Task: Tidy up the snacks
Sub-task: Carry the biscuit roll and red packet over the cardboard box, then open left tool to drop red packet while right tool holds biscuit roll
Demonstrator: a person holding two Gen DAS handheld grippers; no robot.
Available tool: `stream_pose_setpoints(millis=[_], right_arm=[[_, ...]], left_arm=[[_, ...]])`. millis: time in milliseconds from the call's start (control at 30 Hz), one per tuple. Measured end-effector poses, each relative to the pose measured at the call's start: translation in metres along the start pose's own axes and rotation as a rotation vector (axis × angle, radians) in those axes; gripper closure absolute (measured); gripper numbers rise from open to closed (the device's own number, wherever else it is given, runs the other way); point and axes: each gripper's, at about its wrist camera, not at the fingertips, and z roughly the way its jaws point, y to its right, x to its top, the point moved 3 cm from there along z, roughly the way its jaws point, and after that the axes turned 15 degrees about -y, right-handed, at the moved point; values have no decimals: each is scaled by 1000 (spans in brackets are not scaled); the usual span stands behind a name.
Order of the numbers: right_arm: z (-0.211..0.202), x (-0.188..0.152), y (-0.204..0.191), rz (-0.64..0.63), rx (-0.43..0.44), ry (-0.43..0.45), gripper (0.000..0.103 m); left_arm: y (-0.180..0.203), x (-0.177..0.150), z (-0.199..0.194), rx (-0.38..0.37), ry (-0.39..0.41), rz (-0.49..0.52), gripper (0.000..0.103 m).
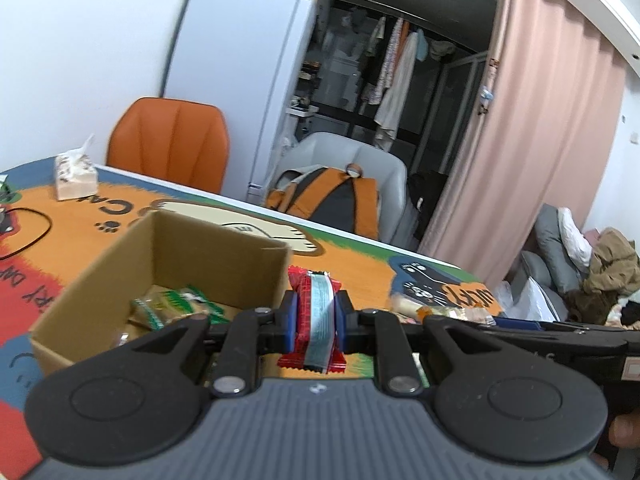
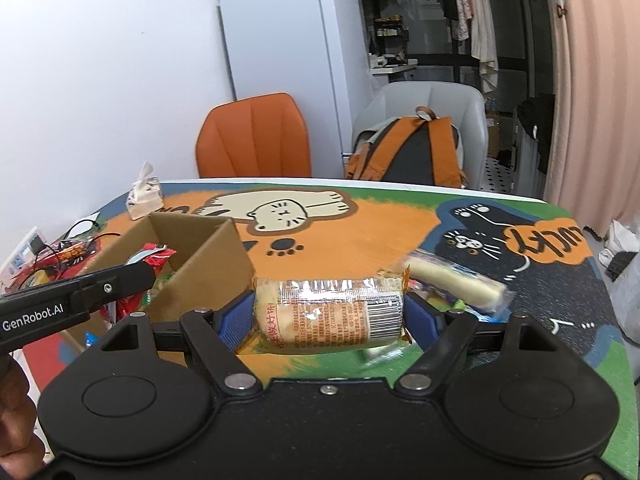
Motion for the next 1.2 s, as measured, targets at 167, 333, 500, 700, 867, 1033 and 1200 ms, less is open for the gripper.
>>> stream_pose_setpoints(millis=[167, 333, 500, 700, 867, 1033, 1200], right_arm=[[2, 6, -14, -19, 5, 6, 25], [5, 9, -24, -24, 10, 6, 25], [8, 13, -38, -38, 26, 6, 25], [9, 18, -52, -64, 47, 9, 25], [11, 25, -60, -75, 57, 19, 25], [14, 33, -72, -87, 73, 20, 25], [20, 38, -89, -102, 93, 14, 25]], left_arm=[[-18, 1, -2, 12, -6, -31, 85], [-33, 2, -5, 29, -4, -61, 85], [-49, 2, -3, 56, -34, -110, 84], [-56, -3, -4, 105, -51, -140, 72], [-63, -4, -9, 112, -43, -155, 65], [-69, -4, -22, 117, -18, -165, 53], [-82, -4, -33, 138, -2, -184, 53]])
